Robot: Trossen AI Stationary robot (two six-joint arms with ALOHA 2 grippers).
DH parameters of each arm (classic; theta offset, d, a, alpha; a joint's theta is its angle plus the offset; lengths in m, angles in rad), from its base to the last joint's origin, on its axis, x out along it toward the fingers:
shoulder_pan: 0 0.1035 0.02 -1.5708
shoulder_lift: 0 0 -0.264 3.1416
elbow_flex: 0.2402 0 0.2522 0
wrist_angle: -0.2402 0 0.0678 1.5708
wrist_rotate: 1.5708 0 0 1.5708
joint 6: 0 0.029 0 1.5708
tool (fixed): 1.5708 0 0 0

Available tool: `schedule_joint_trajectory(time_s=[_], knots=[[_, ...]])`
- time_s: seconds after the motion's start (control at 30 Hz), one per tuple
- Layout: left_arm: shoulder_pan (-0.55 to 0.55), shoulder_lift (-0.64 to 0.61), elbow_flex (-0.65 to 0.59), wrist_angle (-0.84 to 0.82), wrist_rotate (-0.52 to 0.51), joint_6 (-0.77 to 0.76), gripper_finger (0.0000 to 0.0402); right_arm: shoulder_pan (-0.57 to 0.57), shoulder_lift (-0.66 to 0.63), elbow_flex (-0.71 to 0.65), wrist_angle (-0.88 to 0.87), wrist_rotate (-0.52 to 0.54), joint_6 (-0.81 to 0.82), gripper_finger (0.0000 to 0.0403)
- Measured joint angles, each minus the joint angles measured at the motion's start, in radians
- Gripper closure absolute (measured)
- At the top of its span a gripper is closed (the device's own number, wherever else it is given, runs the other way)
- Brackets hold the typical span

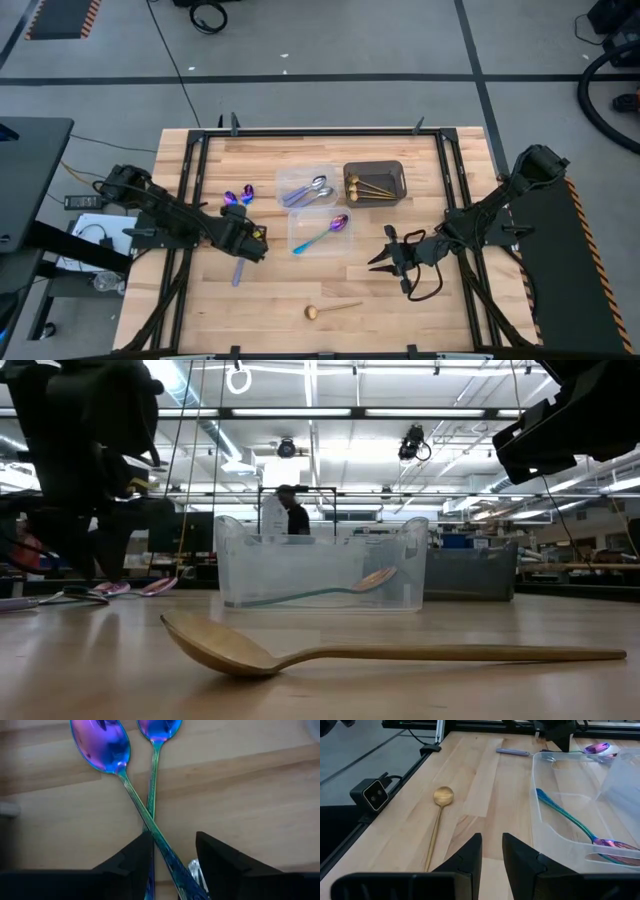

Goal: Sort silverware by color (type)
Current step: Put the purple spoon into the bottom transparent bin

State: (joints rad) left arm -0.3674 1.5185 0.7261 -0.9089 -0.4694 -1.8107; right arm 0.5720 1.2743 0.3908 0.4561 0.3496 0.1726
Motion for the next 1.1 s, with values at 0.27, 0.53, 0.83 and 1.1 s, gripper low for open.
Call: schedule_joint_trajectory(time_s=[0.27,0.53,0.83,1.1], knots=[[0.024,0.0,0.0,-0.003,0.019,0.042,0.0238,0.0,0.0,0.0,0.0,0.0,0.0,0.0316],[0.024,0.0,-0.04,0.001,0.044,0.037,0.024,0.0,0.0,0.0,0.0,-0.003,0.0,0.0316],[0.024,0.002,-0.081,0.084,0.045,0.047,0.0259,0.0,0.0,0.0,0.005,-0.002,0.0,0.0316],[0.024,-0.001,-0.081,0.05,0.047,0.069,0.026,0.0,0.0,0.0,0.006,0.0,0.0,0.0316]])
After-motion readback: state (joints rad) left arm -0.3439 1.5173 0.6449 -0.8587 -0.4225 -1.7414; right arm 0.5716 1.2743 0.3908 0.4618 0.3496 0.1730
